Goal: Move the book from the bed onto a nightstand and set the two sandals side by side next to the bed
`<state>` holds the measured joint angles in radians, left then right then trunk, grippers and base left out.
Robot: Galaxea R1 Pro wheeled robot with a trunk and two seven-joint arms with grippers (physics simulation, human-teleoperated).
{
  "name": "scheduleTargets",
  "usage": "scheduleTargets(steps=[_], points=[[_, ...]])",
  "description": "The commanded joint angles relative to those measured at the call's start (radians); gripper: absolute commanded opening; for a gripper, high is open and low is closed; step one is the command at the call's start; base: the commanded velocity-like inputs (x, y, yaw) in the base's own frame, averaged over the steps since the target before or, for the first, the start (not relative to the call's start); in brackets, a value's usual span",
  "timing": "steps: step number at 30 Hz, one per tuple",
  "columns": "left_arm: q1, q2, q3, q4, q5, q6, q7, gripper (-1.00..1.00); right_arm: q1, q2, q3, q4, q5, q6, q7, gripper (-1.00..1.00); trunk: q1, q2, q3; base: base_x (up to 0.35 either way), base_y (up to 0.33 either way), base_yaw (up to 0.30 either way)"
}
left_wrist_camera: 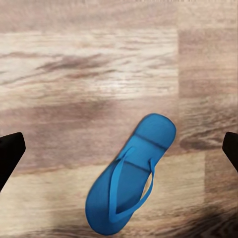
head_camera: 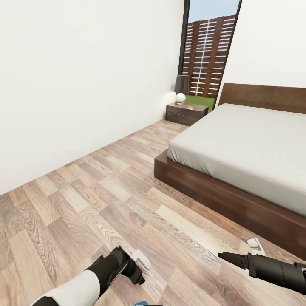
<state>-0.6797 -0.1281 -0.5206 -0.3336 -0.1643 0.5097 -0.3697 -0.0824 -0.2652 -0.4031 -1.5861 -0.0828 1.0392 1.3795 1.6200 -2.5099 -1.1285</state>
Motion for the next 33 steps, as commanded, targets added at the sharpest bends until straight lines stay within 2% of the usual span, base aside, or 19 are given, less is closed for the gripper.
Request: scheduleTargets(steps=[1,11,31,33], points=[[0.001,0.000,0.001,-0.002,-0.011,-0.004,-0.007,1.00,0.000,0.000,0.000,0.000,-0.002,0.008,0.001,1.00,0.000,0.000,-0.001,0.000,0.000,0.000],[0.014,0.001,0.001,-0.001,-0.011,-0.036,-0.005,1.00,0.000,0.000,0.003,0.000,0.002,0.008,0.001,1.00,0.000,0.000,-0.001,0.000,0.000,0.000],[0.034,0.001,0.001,-0.001,-0.011,-0.042,0.001,1.00,0.000,0.000,0.004,0.000,0.003,0.008,0.001,1.00,0.000,0.000,-0.001,0.000,0.000,0.000],[0.034,0.001,0.001,-0.001,-0.011,-0.042,0.002,1.00,0.000,0.000,0.004,0.000,0.003,0.008,0.001,1.00,0.001,-0.001,-0.009,0.000,0.000,0.000]])
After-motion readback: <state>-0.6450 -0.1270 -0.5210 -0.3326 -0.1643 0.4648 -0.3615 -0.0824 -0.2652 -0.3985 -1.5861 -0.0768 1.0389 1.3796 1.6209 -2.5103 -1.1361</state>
